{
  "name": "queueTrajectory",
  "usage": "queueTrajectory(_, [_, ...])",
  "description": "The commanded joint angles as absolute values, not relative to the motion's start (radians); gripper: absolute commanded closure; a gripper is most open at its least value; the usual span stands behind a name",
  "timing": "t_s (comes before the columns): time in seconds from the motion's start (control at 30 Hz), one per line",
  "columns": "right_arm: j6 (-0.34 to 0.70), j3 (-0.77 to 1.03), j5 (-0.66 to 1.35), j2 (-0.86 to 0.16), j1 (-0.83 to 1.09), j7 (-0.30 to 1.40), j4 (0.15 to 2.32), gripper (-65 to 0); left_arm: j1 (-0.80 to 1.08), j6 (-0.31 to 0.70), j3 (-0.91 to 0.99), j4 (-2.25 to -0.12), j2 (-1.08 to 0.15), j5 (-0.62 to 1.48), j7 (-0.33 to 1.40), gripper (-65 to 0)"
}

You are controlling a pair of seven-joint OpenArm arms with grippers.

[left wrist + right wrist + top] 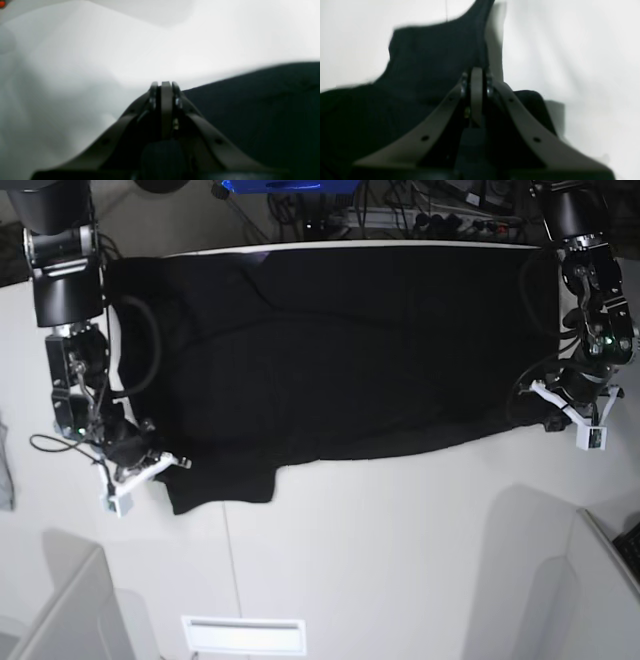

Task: Fold the T-shirt properly
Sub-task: 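Lift the hem and fold it toward the collar edge with both grippers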

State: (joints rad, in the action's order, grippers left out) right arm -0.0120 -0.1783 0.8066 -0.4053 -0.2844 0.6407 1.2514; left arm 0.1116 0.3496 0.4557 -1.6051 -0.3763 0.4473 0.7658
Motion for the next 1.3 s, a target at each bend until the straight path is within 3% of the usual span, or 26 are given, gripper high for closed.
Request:
queueTrajectory(0.0, [-0.01, -0.17, 0.817, -0.42, -0.309, 0.639, 1.283, 0.0, 0.104, 0.352, 0.487, -1.638, -0.389, 0.45, 0.769, 0.0])
queueTrajectory(0.4, [-0.01, 0.01, 0.816, -0.415, -0.179, 0.753, 1.469, 0.0, 0.108, 0.464, 0.61, -1.787, -0.361, 0.447, 0.975, 0.0])
queueTrajectory(0.97, [-0.01, 0.183, 0.822, -0.41, -0.01, 0.897, 1.69, 0.0, 0.229, 0.469, 0.633, -1.87, -0.363, 0.447, 0.981, 0.0])
queueTrajectory(1.27, [-0.01, 0.251, 0.822, -0.349, 0.05, 0.981, 1.785, 0.0, 0.269, 0.469, 0.633, -1.92, -0.36, 0.447, 0.981, 0.0])
